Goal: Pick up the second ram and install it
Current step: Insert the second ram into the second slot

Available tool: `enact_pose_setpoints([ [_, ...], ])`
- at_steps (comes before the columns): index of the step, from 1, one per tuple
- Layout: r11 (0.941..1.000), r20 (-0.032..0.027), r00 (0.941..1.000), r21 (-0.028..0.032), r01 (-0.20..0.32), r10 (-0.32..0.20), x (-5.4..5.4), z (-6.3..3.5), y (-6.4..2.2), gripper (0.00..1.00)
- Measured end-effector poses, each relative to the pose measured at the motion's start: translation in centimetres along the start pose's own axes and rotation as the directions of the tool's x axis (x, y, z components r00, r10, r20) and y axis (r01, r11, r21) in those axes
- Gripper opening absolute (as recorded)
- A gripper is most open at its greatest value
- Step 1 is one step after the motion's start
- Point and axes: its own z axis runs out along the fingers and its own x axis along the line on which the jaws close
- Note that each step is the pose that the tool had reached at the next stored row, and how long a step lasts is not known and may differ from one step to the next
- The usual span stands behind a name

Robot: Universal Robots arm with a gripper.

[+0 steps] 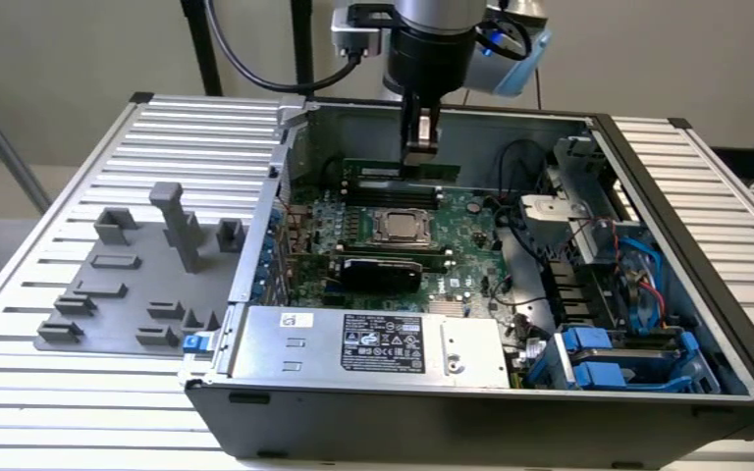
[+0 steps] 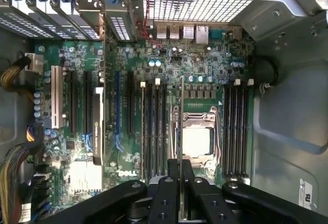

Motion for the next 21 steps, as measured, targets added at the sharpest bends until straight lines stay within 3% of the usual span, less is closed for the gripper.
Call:
enact_pose_setpoints([
  [21,1.0,0.0001,1.0,0.0,0.0,0.0,0.3,3.81,-0.09,0.0],
])
